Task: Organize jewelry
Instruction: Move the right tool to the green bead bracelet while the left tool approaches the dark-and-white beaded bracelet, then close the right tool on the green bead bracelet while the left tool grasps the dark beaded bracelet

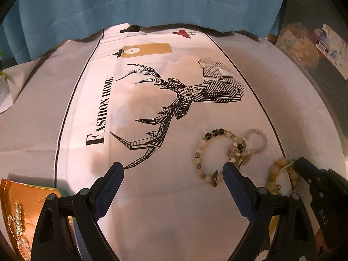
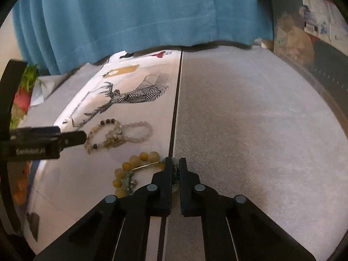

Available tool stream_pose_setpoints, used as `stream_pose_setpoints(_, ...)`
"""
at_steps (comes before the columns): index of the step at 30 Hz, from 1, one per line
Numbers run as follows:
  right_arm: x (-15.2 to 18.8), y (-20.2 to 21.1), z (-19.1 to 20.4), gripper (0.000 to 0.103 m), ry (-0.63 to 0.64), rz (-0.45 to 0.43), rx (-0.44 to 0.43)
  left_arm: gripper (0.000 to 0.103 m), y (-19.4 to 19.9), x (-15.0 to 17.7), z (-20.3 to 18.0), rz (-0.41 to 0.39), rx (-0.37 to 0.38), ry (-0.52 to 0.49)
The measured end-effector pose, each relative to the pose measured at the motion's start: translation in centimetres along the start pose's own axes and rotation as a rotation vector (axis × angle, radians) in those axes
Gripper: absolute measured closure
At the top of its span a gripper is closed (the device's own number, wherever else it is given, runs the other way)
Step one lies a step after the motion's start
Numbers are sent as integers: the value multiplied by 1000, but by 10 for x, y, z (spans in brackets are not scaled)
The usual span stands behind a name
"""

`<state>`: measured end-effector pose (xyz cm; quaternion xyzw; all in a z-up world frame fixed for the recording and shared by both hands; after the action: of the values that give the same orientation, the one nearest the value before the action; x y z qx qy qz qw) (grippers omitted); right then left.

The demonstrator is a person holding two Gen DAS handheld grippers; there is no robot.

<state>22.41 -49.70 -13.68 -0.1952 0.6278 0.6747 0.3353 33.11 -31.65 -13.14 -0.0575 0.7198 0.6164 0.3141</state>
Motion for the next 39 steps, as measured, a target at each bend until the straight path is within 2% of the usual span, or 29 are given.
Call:
stream_pose_setpoints(4, -7, 22, -12, 98, -49, -51, -16, 13, -1, -5, -2, -11, 1, -2)
stream_pose_setpoints(7, -15, 35, -24, 98, -57, -90, 13, 13, -3, -10, -5, -18, -6, -11)
stream_pose_setpoints(9, -15, 32, -35, 98, -60, -76, 68, 13, -8, -12, -7, -10, -14, -26)
stream_pose_setpoints(12, -4, 12, -55, 97, -67, 16, 180, 13, -17, -13, -10, 8, -46, -56)
stream_pose_setpoints(16, 3, 16, -67, 94, -46, 2, 277, 12, -27, -12, -7, 34, -59, -60)
stream_pose_setpoints(18, 4, 15, -70, 85, -61, 21, 256, 12, -29, -13, -6, 34, -49, -47)
stream_pose_setpoints(20, 7, 16, -73, 66, -80, 31, 223, 12, -30, -14, -5, 41, -44, -44)
stream_pose_setpoints(27, 3, 30, -65, 60, -62, -34, 189, 12, -23, -20, -5, 14, -24, -34)
stream_pose_setpoints(30, 8, 18, -61, 58, -32, 24, 207, 11, -32, -19, -8, 42, -58, -64)
stream_pose_setpoints(31, 10, 14, -59, 54, -28, 26, 193, 15, -31, -19, -8, 26, -54, -65)
stream_pose_setpoints(33, 10, 13, -54, 54, -2, 26, 214, 26, -30, -17, -10, 25, -27, -64)
stream_pose_setpoints(34, 11, 13, -54, 58, 0, 26, 213, 44, -28, -17, -13, 19, -14, -77)
stream_pose_setpoints(35, 11, 13, -53, 74, -1, 23, 200, 82, -25, -16, -22, 9, 14, -126)
stream_pose_setpoints(36, 11, 14, -50, 90, 14, 19, 192, 95, -24, -15, -30, 14, 34, -168)
stream_pose_setpoints(37, 11, 13, -48, 97, 26, 21, 199, 96, -23, -13, -38, 22, 25, -215)
stream_pose_setpoints(39, 11, 13, -45, 97, 42, 22, 203, 97, -20, -7, -46, 34, 35, -259)
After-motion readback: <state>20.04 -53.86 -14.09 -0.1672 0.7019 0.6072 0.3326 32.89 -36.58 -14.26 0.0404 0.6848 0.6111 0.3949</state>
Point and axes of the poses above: each gripper's, at about its wrist camera, not at the fingertips, and y roughly against the way its jaws point, z to its left, x to its underside, the point moved 3 cm from there along -y, roughly the way its jaws point, and after that the axes turned 1 degree about -z, right-handed, at the moved point
